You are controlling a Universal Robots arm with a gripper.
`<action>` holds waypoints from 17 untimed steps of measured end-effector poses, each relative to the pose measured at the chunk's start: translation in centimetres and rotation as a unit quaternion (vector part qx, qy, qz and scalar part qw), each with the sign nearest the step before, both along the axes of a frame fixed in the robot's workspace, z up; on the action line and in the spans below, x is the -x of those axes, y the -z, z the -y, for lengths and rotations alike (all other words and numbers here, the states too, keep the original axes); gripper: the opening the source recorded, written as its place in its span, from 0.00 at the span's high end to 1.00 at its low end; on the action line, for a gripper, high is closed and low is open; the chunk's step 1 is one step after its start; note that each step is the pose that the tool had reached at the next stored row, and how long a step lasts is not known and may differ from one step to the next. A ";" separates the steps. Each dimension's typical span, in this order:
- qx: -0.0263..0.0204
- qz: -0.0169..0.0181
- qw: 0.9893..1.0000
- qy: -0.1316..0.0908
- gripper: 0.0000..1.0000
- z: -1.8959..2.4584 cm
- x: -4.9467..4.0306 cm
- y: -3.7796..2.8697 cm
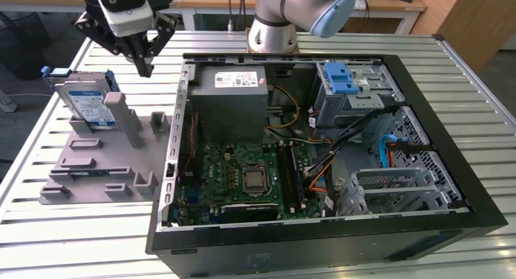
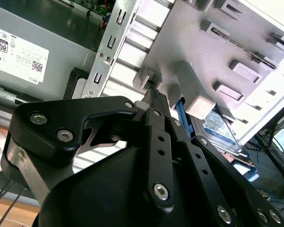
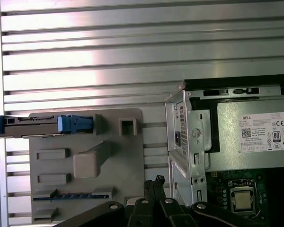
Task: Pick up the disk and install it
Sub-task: 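Reach for the disk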
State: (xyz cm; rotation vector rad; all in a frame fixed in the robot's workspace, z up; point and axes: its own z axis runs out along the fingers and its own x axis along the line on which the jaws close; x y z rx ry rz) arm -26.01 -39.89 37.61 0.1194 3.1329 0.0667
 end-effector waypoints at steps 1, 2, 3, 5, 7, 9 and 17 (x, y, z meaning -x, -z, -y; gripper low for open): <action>0.000 0.000 1.000 0.000 0.89 0.00 0.01 0.02; 0.000 0.000 1.000 0.000 0.89 0.00 0.02 0.03; 0.000 0.000 1.000 0.000 0.89 0.00 0.04 0.05; 0.000 -0.001 1.000 0.000 0.89 0.00 0.07 0.06; 0.000 -0.001 1.000 0.000 0.89 0.00 0.10 0.08; 0.000 -0.001 1.000 0.000 0.89 0.00 0.13 0.09; 0.000 -0.002 1.000 0.000 0.89 0.00 0.28 0.16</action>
